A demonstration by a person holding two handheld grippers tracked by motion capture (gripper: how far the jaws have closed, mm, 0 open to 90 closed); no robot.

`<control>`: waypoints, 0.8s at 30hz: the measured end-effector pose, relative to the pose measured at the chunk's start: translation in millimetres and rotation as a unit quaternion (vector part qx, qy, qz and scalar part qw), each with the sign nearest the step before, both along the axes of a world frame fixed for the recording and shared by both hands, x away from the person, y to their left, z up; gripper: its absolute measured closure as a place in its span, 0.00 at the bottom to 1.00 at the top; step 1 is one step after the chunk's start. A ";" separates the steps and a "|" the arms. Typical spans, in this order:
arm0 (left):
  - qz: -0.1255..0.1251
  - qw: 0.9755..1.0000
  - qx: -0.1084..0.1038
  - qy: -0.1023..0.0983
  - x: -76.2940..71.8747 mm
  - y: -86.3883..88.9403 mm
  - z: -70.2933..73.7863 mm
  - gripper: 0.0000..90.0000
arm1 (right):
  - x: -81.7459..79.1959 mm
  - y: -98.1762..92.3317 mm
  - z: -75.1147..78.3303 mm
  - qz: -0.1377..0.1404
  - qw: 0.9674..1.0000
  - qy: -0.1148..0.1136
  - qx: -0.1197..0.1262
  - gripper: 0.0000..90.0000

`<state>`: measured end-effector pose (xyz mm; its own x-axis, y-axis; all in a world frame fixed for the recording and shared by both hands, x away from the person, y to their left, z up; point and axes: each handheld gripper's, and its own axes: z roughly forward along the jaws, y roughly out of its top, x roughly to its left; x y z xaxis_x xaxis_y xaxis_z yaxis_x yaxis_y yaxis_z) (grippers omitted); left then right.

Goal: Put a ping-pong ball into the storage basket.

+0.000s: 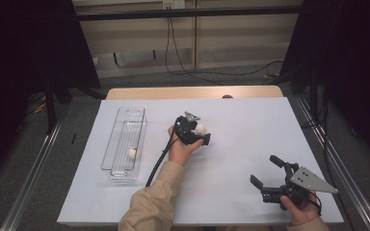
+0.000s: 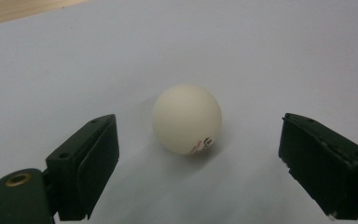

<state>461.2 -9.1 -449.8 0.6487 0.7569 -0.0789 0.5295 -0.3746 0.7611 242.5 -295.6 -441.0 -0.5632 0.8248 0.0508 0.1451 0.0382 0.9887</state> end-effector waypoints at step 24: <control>0.007 1.000 -0.012 0.007 7.0 -3.3 -2.1 0.16 | -0.2 0.8 0.0 0.001 1.000 0.001 0.001 0.03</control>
<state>468.2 -12.4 -451.9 0.6370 0.7635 -0.1069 0.5452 -0.3481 0.7626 242.3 -294.7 -441.0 -0.5641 0.8240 0.0532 0.1470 0.0368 0.9885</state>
